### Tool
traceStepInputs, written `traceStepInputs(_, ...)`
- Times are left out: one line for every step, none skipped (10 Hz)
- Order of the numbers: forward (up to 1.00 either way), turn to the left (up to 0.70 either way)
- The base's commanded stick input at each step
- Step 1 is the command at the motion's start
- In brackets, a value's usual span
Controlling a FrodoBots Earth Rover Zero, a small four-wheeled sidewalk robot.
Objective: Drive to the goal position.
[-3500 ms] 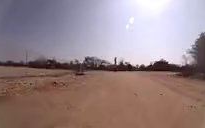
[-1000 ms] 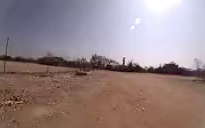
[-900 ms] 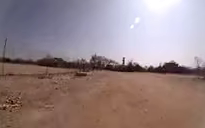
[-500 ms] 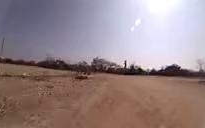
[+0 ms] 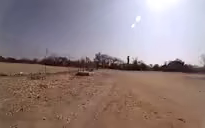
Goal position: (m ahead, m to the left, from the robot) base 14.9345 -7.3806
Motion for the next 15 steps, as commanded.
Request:
traceStepInputs(1.0,-0.4)
traceStepInputs(1.0,-0.31)
traceStepInputs(1.0,-0.2)
traceStepInputs(1.0,-0.09)
traceStepInputs(1.0,0.0)
traceStepInputs(1.0,0.0)
traceStepInputs(1.0,0.0)
traceStepInputs(1.0,0.0)
traceStepInputs(1.0,0.0)
traceStepInputs(1.0,0.0)
traceStepInputs(1.0,0.0)
traceStepInputs(1.0,0.0)
traceStepInputs(1.0,0.0)
traceStepInputs(1.0,0.0)
traceStepInputs(1.0,0.0)
